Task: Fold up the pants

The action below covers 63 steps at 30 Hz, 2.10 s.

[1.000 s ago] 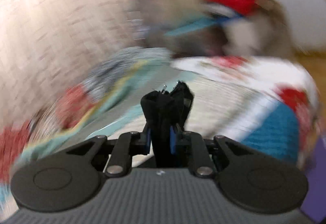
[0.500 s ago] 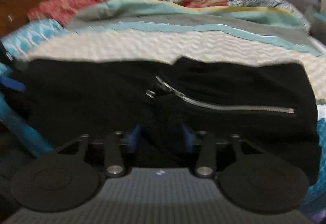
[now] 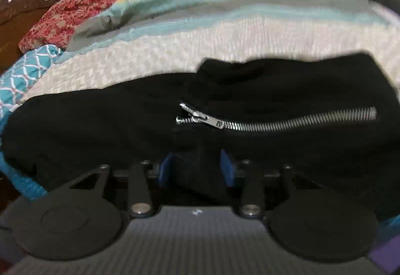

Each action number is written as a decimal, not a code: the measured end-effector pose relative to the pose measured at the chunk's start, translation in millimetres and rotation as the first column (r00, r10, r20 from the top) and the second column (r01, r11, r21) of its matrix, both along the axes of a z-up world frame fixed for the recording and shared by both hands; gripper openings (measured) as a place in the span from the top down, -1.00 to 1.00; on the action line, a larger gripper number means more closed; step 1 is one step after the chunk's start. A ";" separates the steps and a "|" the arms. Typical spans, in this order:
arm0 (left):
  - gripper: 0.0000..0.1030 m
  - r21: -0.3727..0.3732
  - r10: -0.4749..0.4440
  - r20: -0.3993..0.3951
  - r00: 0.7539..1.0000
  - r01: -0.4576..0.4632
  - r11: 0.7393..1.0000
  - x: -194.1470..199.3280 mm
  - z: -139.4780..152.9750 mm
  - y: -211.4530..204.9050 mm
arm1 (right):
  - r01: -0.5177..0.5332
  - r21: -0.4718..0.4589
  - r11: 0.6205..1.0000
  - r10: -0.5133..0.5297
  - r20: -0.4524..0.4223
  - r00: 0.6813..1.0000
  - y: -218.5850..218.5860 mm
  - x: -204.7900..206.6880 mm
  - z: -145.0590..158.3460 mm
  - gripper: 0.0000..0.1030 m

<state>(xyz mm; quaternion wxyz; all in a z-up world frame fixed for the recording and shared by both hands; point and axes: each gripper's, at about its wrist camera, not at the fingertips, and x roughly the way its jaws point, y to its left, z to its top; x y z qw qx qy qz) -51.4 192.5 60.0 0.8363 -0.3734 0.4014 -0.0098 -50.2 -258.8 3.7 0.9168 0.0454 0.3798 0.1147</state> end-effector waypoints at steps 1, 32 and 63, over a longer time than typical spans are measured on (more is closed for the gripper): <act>-0.53 -0.010 0.009 0.007 1.000 -0.009 1.000 -3.2 -2.1 5.6 | -0.006 -0.027 1.000 0.006 0.009 1.000 5.9 -1.0 7.6 0.13; 0.46 0.292 -0.467 0.194 0.863 0.403 0.867 42.4 32.1 -148.7 | -0.013 0.558 0.829 0.122 -0.158 0.980 108.3 48.3 -3.7 0.71; -0.61 0.231 -0.555 0.125 0.823 0.520 0.823 46.0 55.1 -173.5 | 0.097 0.418 0.903 -0.082 -0.054 0.995 16.3 38.1 -16.8 0.77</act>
